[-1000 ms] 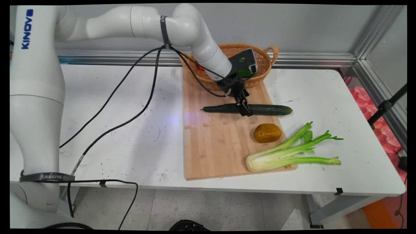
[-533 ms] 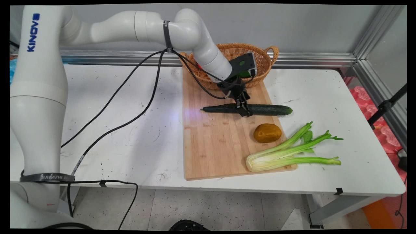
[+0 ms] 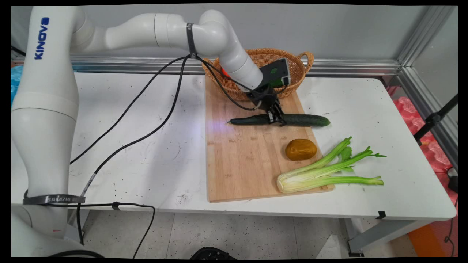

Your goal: Place the picked object on the cutting board

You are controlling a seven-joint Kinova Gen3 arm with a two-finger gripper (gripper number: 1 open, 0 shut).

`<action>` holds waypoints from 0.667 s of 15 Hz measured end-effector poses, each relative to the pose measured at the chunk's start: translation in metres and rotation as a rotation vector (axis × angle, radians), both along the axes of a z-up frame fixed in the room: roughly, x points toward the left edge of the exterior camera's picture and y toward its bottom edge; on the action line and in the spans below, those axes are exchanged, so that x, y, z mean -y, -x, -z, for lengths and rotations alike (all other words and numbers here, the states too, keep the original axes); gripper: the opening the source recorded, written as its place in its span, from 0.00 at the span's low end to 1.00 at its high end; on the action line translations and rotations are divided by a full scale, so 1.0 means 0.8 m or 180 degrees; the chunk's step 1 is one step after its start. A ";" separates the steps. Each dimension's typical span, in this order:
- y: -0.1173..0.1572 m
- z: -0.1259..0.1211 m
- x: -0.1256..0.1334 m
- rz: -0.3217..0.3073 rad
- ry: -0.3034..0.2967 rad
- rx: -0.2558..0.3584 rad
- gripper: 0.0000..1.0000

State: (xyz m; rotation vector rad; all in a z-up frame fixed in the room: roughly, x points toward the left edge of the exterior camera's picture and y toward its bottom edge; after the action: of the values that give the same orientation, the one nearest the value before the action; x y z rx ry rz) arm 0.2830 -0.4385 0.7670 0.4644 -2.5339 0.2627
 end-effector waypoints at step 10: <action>0.026 -0.060 -0.013 -0.0157 -0.0086 -0.0094 0.00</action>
State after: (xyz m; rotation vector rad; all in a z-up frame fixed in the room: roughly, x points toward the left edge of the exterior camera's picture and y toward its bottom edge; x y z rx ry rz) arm 0.2620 -0.4278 0.8149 0.5379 -2.5025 0.2386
